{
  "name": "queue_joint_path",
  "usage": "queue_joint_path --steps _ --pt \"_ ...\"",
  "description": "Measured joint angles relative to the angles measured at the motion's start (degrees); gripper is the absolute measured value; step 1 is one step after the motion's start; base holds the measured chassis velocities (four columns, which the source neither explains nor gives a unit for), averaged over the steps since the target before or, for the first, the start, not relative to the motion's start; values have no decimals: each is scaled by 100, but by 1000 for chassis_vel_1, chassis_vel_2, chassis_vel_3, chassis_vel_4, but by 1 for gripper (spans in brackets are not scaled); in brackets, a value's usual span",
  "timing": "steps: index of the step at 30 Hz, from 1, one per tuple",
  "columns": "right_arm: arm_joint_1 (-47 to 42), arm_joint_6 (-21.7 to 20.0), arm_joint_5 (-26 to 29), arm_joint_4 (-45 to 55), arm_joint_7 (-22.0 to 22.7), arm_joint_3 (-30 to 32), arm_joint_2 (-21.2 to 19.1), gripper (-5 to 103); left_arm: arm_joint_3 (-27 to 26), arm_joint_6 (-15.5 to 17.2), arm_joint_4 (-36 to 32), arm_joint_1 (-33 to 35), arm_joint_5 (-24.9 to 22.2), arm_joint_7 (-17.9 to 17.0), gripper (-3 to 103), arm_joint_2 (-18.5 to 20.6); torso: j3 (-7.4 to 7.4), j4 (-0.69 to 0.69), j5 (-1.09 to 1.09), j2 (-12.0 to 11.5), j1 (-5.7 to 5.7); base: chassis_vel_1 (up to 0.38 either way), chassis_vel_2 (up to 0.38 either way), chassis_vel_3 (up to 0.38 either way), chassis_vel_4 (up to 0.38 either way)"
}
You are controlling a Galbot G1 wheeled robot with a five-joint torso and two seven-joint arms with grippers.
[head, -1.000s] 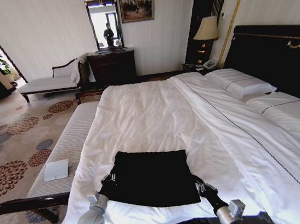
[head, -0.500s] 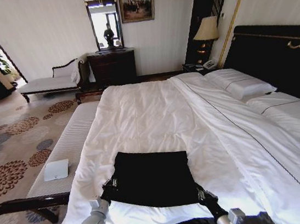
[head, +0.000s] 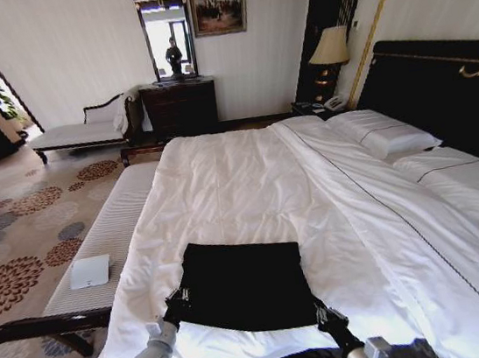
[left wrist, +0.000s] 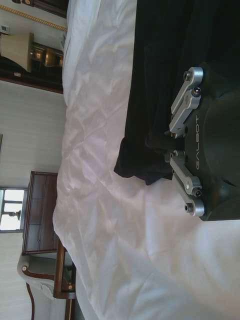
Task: Fold the clothes on the bed.
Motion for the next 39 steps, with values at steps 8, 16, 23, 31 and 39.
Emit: queue_joint_path --steps 8,16,23,31,39 --pt "-122 51 -129 -99 27 -36 30 20 -123 142 -176 225 28 3 29 134 0 -1 0 0 0 0 0 0 0" --pt "-419 238 -354 88 -4 29 132 47 -547 28 -477 925 90 230 56 307 0 0 0 0 0 0 0 0 0" --pt "-460 310 -43 263 12 247 158 74 -1100 -14 -772 1291 -449 320 83 570 0 2 2 0 -1 0 0 0 0" --pt "-230 86 334 442 158 477 141 99 -768 670 -447 59 -1499 190 99 777 1 -1 -1 0 0 0 0 0 0" --pt "-206 -58 280 491 229 474 153 100 -102 1398 714 -1959 -2651 159 100 902 1 -2 0 0 0 0 0 0 0"
